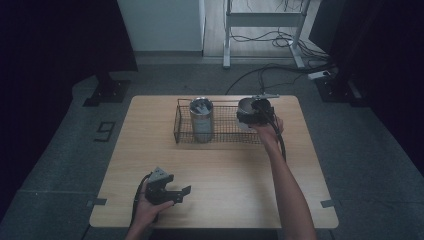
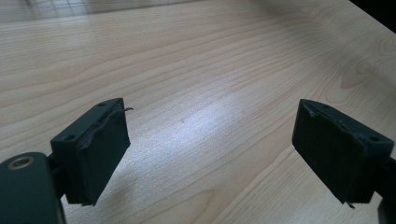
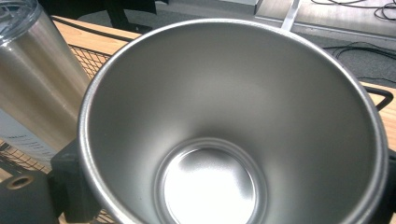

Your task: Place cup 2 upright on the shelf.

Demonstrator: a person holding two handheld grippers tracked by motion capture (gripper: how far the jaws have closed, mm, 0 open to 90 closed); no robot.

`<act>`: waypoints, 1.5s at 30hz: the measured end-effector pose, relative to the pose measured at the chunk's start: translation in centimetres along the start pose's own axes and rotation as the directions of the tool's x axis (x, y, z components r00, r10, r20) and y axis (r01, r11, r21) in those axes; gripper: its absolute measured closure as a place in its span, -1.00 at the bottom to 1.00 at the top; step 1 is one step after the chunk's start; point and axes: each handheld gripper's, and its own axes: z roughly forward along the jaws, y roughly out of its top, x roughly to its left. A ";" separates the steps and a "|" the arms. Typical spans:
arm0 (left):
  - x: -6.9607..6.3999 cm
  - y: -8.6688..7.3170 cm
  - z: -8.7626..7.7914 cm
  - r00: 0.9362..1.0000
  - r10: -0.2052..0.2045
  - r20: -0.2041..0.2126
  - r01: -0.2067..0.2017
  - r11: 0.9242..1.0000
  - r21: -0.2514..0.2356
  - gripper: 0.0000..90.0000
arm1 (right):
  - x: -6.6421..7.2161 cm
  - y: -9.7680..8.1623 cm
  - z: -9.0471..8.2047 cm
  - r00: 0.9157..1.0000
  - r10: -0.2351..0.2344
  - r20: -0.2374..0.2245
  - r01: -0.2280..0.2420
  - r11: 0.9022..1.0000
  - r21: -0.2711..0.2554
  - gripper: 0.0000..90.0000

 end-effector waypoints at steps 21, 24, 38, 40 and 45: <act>0.1 -0.1 0.2 1.000 0.002 0.002 -0.002 1.000 0.011 -0.75 | -0.2 -0.9 1.8 1.000 0.006 0.002 -0.006 0.999 0.048 -0.83; 0.1 -0.1 0.2 1.000 0.002 0.002 -0.002 1.000 0.011 -0.75 | -0.2 -0.9 1.9 1.000 0.007 0.003 -0.007 0.999 0.049 -0.83; 0.1 -0.2 0.3 1.000 0.002 0.001 -0.002 1.000 0.017 -0.75 | -0.5 -1.0 2.6 1.000 0.009 0.016 -0.010 0.998 0.055 -0.83; 0.1 -0.2 0.4 1.000 0.003 0.002 -0.003 1.000 0.019 -0.75 | -0.6 -1.0 2.7 1.000 0.010 0.019 -0.011 0.998 0.058 -0.83; 0.1 -0.2 0.4 1.000 0.001 0.003 -0.001 1.000 0.021 -0.75 | -1.0 -1.0 2.9 1.000 0.023 0.020 -0.025 0.998 0.056 -0.83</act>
